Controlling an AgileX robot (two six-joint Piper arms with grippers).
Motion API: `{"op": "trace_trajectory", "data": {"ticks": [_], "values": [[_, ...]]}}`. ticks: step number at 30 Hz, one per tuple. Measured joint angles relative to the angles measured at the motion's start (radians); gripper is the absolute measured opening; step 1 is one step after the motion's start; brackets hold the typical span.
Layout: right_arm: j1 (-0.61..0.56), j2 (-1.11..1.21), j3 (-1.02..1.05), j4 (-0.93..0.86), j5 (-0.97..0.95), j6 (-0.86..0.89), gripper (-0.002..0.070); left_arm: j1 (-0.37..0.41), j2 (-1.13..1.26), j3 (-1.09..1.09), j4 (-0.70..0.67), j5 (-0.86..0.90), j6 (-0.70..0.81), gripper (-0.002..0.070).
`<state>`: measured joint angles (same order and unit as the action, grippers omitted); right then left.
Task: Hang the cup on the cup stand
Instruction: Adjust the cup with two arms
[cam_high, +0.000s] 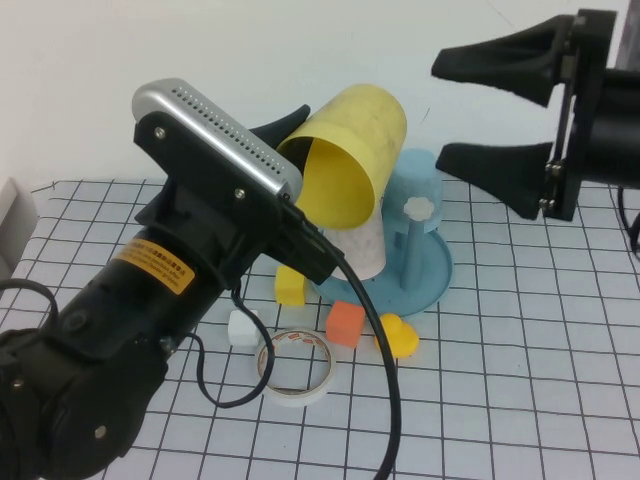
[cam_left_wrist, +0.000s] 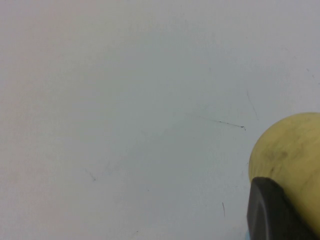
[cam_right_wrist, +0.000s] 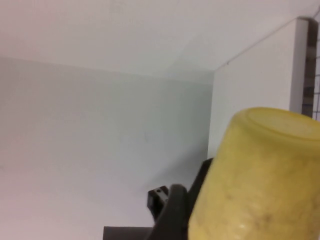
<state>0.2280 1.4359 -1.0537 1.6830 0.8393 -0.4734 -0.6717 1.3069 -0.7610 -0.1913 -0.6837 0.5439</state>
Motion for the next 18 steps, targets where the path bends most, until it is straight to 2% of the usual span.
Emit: {"op": "trace_trajectory", "data": {"ticks": [8,18], "values": [[0.039,0.08,-0.006,0.0,-0.016,0.057,0.0693,0.0,0.0,0.0,0.0,0.0,0.0,0.0007],[0.083,0.173,-0.154,0.0,-0.023,0.068,0.0693,0.0,0.0,0.0,0.0,-0.007,0.004,0.0007]]}}
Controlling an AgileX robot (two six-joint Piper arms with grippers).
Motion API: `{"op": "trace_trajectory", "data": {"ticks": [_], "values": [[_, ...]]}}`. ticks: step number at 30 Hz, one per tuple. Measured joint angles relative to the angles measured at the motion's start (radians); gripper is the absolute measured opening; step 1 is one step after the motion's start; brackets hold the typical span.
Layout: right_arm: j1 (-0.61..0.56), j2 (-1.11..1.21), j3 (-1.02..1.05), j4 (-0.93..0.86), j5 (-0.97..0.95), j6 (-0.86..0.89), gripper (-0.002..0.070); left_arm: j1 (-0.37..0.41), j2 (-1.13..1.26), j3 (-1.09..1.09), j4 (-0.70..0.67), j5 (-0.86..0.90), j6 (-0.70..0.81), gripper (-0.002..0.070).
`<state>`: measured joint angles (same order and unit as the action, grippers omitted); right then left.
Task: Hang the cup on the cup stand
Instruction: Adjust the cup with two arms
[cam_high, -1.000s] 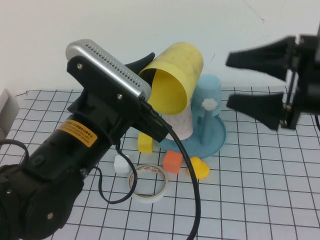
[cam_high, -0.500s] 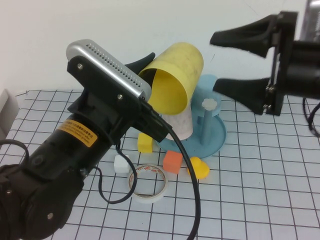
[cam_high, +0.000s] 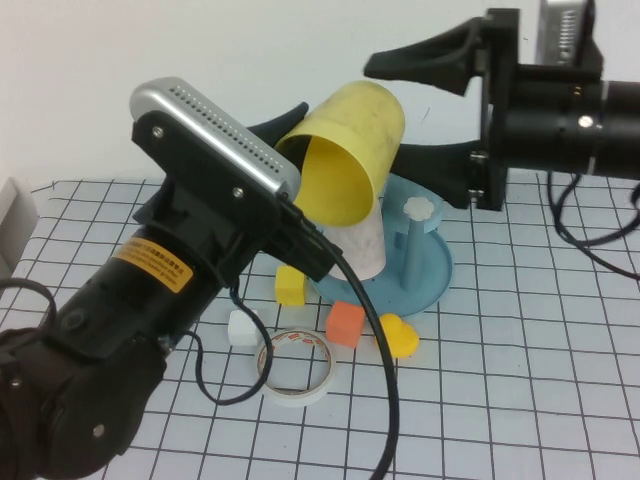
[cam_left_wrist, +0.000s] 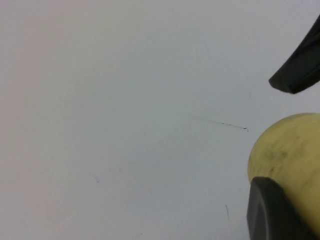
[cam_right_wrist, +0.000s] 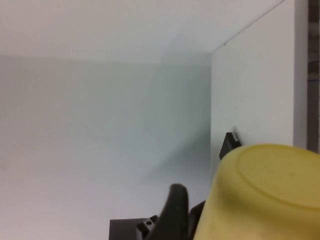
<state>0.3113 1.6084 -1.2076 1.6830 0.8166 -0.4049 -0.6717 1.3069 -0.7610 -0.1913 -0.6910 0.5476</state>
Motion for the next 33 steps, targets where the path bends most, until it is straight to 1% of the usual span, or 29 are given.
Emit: {"op": "trace_trajectory", "data": {"ticks": [7,15,17,20,23,25,28,31,33], "values": [[0.057,0.055,-0.054,0.0,-0.014,0.006,0.0693,0.0,0.0,0.0,-0.002,-0.007,0.016,0.0007],[0.074,0.083,-0.084,0.0,-0.025,0.014,0.0693,0.0,0.0,0.0,-0.002,-0.007,0.023,0.0007],[0.074,0.083,-0.085,0.0,-0.025,0.012,0.0673,0.0,0.0,0.0,-0.002,-0.007,0.023,0.0007],[0.074,0.083,-0.085,-0.002,-0.028,0.011,0.0575,0.0,0.0,0.0,-0.002,-0.013,0.028,0.0007],[0.074,0.083,-0.085,-0.002,-0.028,0.006,0.0578,0.0,0.0,0.0,-0.002,-0.013,0.045,0.0008],[0.074,0.083,-0.085,-0.002,-0.028,-0.008,0.0578,0.0,0.0,0.0,-0.002,-0.013,0.047,0.0021],[0.075,0.083,-0.093,-0.002,-0.025,-0.051,0.0578,0.0,0.0,0.0,-0.002,-0.013,0.047,0.0095],[0.075,0.083,-0.115,-0.002,-0.035,-0.115,0.0578,0.0,0.0,0.0,-0.004,-0.009,0.043,0.023],[0.075,0.083,-0.132,-0.002,-0.047,-0.171,0.0578,0.0,-0.003,0.0,-0.006,0.005,0.015,0.0344]]}}
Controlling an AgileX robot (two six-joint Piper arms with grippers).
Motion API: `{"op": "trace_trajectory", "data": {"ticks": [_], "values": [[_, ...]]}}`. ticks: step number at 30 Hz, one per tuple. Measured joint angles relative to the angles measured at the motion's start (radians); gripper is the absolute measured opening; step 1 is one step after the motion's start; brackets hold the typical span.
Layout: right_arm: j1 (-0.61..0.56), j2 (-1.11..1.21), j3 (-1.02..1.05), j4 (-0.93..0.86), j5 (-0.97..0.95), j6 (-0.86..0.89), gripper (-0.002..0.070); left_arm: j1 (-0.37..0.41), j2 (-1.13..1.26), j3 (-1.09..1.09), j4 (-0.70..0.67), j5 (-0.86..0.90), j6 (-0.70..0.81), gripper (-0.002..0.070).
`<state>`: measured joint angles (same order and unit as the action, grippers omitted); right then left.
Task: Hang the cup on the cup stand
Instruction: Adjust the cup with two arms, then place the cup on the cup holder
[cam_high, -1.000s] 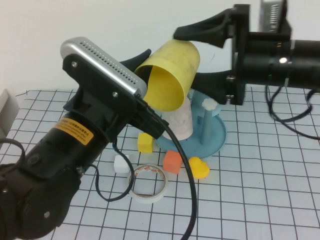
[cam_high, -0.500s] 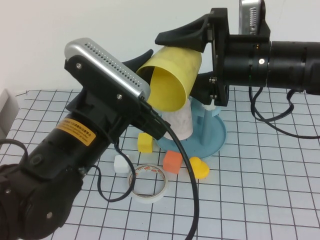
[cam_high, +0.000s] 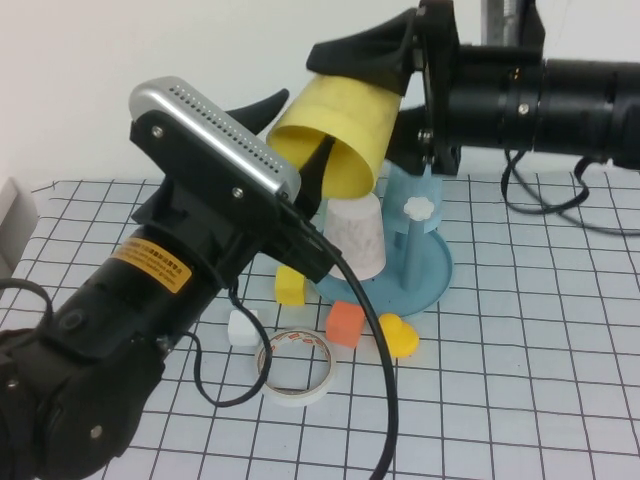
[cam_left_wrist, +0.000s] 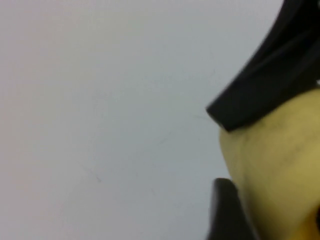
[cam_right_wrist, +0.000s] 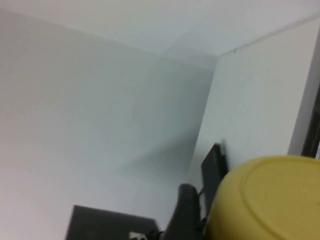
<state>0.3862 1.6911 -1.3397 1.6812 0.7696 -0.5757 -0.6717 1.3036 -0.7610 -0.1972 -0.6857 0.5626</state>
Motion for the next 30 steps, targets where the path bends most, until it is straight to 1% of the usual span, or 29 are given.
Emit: {"op": "trace_trajectory", "data": {"ticks": [2,3,6,9,10,11,12,13,15,17,18,20,22,25,28,30], "values": [[-0.009,0.0,-0.015,0.0,-0.016,-0.065,0.0578,0.0,-0.02,0.0,-0.004,0.038,-0.043,0.0409],[-0.018,0.0,-0.021,0.0,-0.021,-0.098,0.0578,0.0,-0.035,0.0,-0.007,0.071,-0.062,0.0429],[-0.048,0.0,-0.038,0.0,-0.035,-0.192,0.0578,0.0,-0.094,0.0,-0.015,0.209,-0.093,0.0453],[-0.078,0.0,-0.04,0.002,-0.054,-0.291,0.0578,0.0,-0.167,0.0,-0.024,0.372,-0.099,0.045],[-0.086,0.0,-0.04,0.002,-0.069,-0.348,0.0578,0.0,-0.19,0.0,-0.034,0.418,-0.099,0.043],[-0.089,0.0,-0.04,0.002,-0.086,-0.403,0.0578,0.0,-0.221,0.0,-0.048,0.472,-0.101,0.0395],[-0.092,0.0,-0.04,0.002,-0.102,-0.464,0.0578,0.0,-0.255,0.0,-0.064,0.522,-0.101,0.0344],[-0.094,0.0,-0.04,0.002,-0.121,-0.527,0.0578,0.0,-0.29,0.0,-0.07,0.56,-0.101,0.0292],[-0.094,0.001,-0.04,0.002,-0.15,-0.643,0.0578,0.0,-0.367,0.0,-0.074,0.655,-0.101,0.014],[-0.094,0.002,-0.04,0.002,-0.16,-0.77,0.0578,0.0,-0.439,0.0,-0.072,0.757,-0.101,0.0069],[-0.094,0.003,-0.04,0.004,-0.164,-0.817,0.0578,0.0,-0.477,0.0,-0.072,0.811,-0.101,0.0047],[-0.094,0.009,-0.04,0.006,-0.178,-0.927,0.0578,0.007,-0.544,0.0,-0.07,0.919,-0.103,0.0024],[-0.094,0.021,-0.04,0.008,-0.196,-1.006,0.0578,0.015,-0.611,0.0,-0.064,1.032,-0.127,0.0015],[-0.094,0.045,-0.04,0.01,-0.226,-1.083,0.0578,0.031,-0.694,0.001,-0.028,1.2,-0.177,0.001],[-0.094,0.079,-0.04,0.013,-0.248,-1.114,0.0578,0.038,-0.786,0.034,0.057,1.274,-0.294,0.0007],[-0.094,0.104,-0.04,0.015,-0.258,-1.118,0.0578,0.038,-0.863,0.074,0.142,1.291,-0.412,0.0007]]}}
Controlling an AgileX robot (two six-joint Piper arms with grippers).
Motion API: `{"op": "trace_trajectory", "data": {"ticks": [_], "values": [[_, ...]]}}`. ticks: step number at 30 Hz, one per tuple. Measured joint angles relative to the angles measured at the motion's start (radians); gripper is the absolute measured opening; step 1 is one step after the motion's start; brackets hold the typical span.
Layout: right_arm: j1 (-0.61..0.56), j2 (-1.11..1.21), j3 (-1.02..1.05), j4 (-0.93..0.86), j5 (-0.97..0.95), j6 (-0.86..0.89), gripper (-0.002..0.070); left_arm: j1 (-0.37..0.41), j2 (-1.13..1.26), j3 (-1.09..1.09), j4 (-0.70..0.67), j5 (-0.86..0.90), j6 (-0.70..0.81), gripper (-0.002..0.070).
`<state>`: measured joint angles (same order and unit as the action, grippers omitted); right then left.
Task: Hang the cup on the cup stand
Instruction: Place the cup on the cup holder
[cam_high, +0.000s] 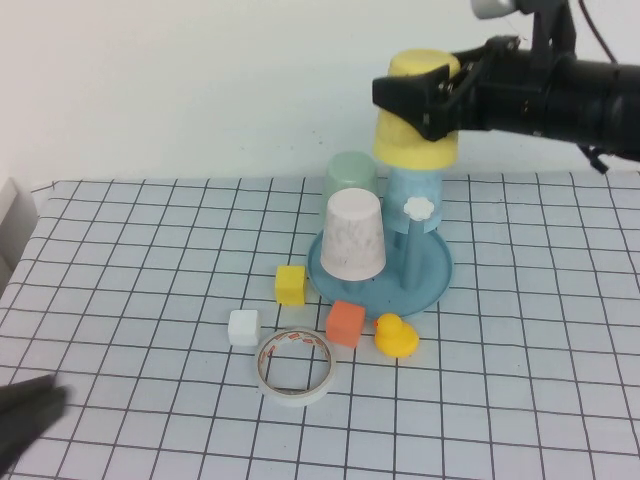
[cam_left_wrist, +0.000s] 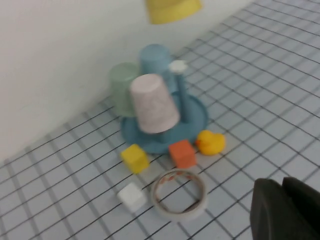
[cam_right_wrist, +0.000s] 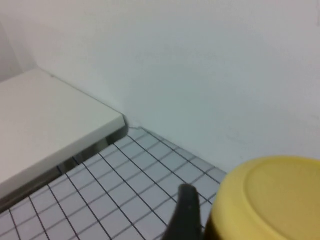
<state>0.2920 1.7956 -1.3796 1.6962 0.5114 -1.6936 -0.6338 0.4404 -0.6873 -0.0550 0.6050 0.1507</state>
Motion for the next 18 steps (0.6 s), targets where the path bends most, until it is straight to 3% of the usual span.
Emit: {"op": "trace_trajectory", "data": {"ticks": [3,9,18], "values": [[0.0,0.028,0.0,0.0,-0.017,-0.004,0.0578,0.0,-0.129,0.07,0.127,0.005,-0.163,0.0007],[0.0,0.065,0.0,0.006,-0.112,-0.059,0.0578,0.0,-0.334,0.208,0.293,0.007,-0.347,0.0007],[0.0,0.12,0.0,0.012,-0.169,-0.078,0.0578,0.0,-0.432,0.287,0.335,0.016,-0.452,0.0007]]}}
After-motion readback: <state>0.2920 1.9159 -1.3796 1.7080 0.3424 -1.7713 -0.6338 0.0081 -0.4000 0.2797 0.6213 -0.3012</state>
